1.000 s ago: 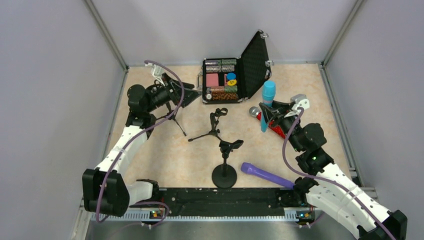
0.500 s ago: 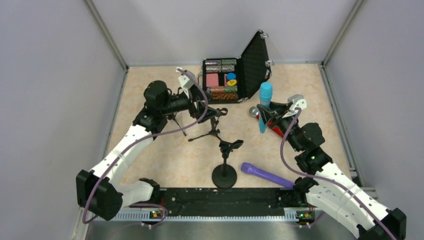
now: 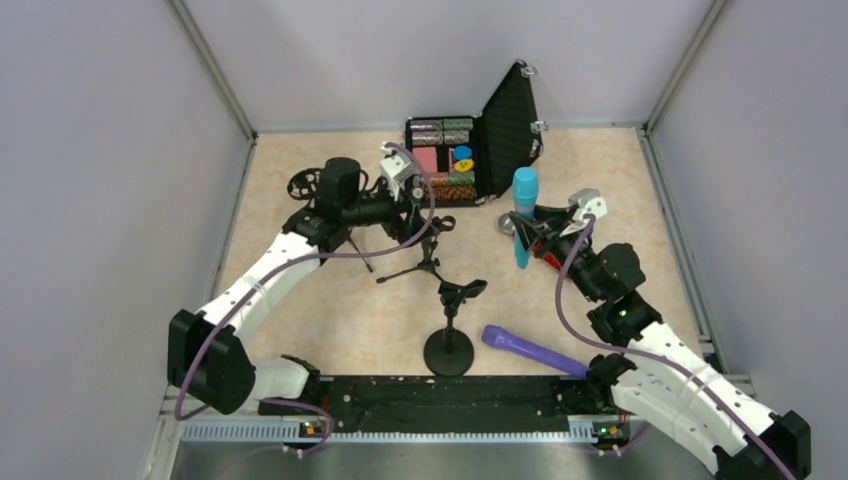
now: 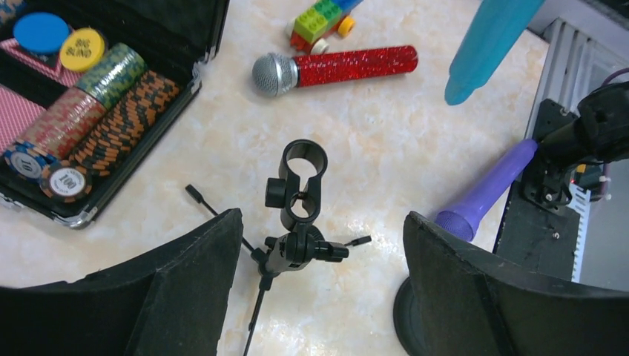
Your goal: Attach the microphones to the stand
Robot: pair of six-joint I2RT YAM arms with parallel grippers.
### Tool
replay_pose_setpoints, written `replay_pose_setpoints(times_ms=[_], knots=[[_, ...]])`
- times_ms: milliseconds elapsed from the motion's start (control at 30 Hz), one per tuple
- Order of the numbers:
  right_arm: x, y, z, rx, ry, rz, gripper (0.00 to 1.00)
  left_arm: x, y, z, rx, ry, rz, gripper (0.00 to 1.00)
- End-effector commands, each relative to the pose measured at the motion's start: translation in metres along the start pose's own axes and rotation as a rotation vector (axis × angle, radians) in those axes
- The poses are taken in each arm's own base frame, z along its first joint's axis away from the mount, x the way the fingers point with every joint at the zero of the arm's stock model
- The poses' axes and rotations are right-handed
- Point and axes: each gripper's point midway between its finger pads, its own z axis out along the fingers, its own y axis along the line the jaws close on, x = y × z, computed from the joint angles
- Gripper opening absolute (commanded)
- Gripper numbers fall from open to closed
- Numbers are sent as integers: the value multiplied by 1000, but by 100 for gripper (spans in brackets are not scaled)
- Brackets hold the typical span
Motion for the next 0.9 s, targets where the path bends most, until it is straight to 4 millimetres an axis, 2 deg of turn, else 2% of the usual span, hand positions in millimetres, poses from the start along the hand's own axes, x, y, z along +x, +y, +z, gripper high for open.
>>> replay_pose_setpoints(times_ms=[0,467,633,867], knots=[[-16,5,3,-26,-67,6,0,0,5,6,-21,55,43,83],[-9,7,7,-40,-53,13,0,36,4,26,-35,222,49,75],[-10,8,8,-45,-56,15,0,38,19,27,-126,250,53,69],[-12,8,9,-44,-62,10,0,40,17,32,-111,261,40,59]])
